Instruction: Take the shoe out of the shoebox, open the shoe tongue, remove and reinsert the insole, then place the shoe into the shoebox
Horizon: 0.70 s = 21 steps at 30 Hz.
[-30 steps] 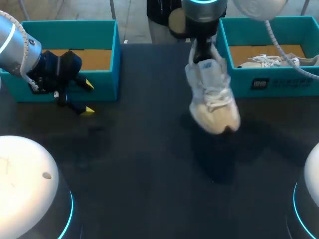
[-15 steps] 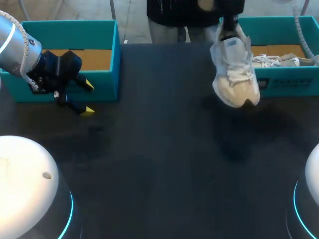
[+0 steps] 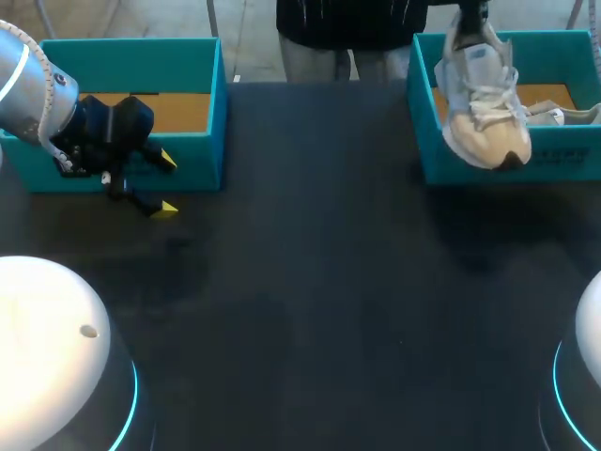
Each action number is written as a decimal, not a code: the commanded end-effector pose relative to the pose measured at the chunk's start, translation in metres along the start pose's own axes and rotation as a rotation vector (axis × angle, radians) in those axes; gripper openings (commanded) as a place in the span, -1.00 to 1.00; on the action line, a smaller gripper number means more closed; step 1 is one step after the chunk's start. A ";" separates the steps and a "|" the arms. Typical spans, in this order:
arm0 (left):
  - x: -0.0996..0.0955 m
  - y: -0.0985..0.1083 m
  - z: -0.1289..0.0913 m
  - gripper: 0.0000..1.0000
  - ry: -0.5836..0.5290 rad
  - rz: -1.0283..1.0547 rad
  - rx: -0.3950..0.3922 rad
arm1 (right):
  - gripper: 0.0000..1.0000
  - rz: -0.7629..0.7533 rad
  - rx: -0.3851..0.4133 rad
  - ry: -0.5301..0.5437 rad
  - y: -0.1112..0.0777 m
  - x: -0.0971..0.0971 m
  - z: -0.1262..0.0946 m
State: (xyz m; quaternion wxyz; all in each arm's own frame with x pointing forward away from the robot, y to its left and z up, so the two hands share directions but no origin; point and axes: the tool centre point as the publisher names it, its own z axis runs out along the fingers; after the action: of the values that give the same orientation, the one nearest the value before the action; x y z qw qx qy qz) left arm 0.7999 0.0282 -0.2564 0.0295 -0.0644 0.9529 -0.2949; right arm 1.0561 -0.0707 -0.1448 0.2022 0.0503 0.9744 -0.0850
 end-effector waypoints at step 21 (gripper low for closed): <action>0.000 0.000 0.000 1.00 -0.001 0.000 -0.002 | -1.00 0.007 0.020 -0.001 -0.019 -0.027 0.016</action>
State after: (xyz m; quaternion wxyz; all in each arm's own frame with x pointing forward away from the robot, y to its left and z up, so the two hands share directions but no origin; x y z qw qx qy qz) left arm 0.7998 0.0283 -0.2564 0.0295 -0.0644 0.9529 -0.2949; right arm 1.0762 -0.0854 -0.1451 0.2048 0.0570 0.9728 -0.0926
